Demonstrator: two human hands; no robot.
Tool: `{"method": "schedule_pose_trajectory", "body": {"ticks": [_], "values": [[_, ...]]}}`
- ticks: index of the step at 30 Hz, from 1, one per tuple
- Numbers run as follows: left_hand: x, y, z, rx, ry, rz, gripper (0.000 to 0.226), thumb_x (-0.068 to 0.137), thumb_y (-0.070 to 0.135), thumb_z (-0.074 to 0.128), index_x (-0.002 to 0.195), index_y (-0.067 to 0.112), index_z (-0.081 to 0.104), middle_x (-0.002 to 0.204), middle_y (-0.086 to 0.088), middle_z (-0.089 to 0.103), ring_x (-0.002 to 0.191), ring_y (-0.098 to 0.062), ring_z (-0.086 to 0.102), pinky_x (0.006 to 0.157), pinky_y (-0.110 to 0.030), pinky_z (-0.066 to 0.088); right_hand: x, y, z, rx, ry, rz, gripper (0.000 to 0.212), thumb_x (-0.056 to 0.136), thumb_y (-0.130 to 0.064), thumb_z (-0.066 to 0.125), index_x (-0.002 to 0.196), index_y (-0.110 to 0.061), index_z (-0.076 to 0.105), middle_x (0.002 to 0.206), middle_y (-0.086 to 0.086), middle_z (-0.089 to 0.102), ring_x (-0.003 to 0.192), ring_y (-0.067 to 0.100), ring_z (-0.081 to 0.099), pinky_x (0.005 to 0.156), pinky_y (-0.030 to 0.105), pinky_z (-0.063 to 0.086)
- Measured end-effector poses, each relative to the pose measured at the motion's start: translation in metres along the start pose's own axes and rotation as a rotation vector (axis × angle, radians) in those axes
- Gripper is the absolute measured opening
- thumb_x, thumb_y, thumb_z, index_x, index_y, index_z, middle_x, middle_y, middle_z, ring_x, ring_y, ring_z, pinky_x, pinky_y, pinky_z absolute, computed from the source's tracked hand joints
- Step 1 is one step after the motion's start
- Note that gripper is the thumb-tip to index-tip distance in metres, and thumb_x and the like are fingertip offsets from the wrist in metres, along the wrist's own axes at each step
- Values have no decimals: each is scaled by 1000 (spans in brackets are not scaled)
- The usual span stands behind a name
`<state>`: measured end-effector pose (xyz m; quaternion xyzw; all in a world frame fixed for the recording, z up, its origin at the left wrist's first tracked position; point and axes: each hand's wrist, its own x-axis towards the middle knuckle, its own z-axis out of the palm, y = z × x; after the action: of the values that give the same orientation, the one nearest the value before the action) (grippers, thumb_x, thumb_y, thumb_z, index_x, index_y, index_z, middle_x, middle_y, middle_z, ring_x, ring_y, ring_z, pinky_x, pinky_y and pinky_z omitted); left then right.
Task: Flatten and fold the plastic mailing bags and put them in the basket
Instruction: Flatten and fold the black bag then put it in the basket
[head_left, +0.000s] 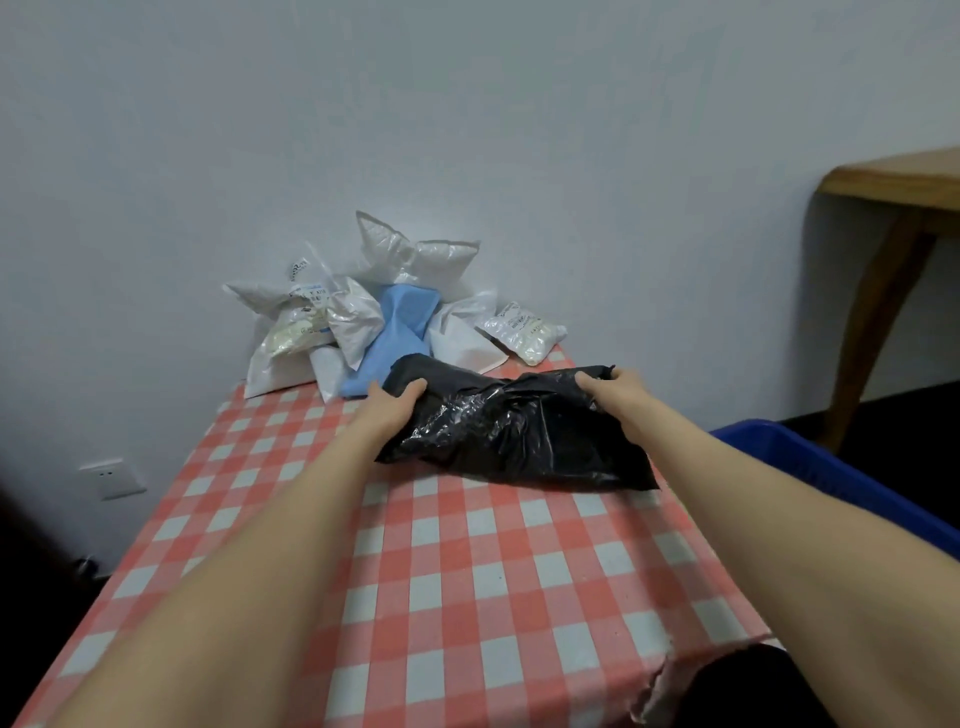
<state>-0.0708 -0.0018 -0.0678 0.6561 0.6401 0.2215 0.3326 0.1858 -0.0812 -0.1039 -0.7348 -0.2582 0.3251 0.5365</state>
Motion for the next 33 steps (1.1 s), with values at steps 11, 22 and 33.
{"method": "schedule_pose_trajectory", "body": {"ticks": [11, 22, 33], "values": [[24, 4, -1, -368, 84, -59, 85, 76, 65, 62, 135, 6, 47, 129, -12, 55, 113, -32, 53, 93, -36, 43, 8, -3, 5, 49, 45, -54, 13, 93, -15, 53, 98, -14, 65, 99, 9, 65, 94, 26, 62, 89, 35, 51], [30, -5, -5, -215, 326, -1, 46, 96, 45, 44, 108, 6, 63, 112, -16, 63, 103, -35, 57, 93, -41, 47, 18, 4, 4, -67, 310, 13, 37, 99, -30, 48, 123, -6, 61, 125, 15, 60, 111, 34, 56, 88, 32, 44], [31, -34, -12, -316, 28, -104, 80, 82, 67, 48, 132, 5, 47, 129, -12, 57, 108, -33, 60, 94, -39, 48, -15, 8, -3, -294, 65, 68, 19, 94, -24, 51, 91, -5, 54, 104, 15, 56, 90, 29, 53, 73, 31, 42]]}}
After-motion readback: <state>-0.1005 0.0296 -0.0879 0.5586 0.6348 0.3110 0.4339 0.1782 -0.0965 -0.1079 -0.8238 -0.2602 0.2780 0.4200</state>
